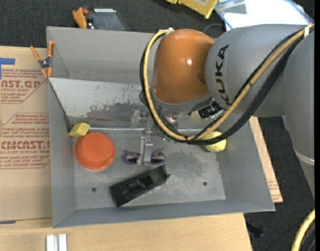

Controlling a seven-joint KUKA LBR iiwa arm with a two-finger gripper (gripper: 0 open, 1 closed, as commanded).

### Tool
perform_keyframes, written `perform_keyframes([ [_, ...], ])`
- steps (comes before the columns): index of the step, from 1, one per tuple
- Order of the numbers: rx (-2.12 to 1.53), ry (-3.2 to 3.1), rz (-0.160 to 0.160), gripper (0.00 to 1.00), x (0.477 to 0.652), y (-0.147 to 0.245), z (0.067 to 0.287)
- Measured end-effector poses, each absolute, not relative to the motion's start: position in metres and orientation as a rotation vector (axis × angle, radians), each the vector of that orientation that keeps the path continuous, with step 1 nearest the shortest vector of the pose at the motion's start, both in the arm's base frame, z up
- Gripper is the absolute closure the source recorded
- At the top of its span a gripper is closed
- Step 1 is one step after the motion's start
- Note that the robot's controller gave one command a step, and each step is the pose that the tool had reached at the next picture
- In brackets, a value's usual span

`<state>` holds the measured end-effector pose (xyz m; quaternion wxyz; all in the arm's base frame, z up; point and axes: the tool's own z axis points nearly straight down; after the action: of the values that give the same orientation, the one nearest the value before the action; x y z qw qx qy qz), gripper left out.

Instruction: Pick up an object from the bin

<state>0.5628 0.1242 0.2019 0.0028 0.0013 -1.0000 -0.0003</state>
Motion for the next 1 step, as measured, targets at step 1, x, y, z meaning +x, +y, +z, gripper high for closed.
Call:
perform_keyframes([
  [1,0.002,-3.143,-0.002,0.0,0.5642,0.1232,0.2066],
])
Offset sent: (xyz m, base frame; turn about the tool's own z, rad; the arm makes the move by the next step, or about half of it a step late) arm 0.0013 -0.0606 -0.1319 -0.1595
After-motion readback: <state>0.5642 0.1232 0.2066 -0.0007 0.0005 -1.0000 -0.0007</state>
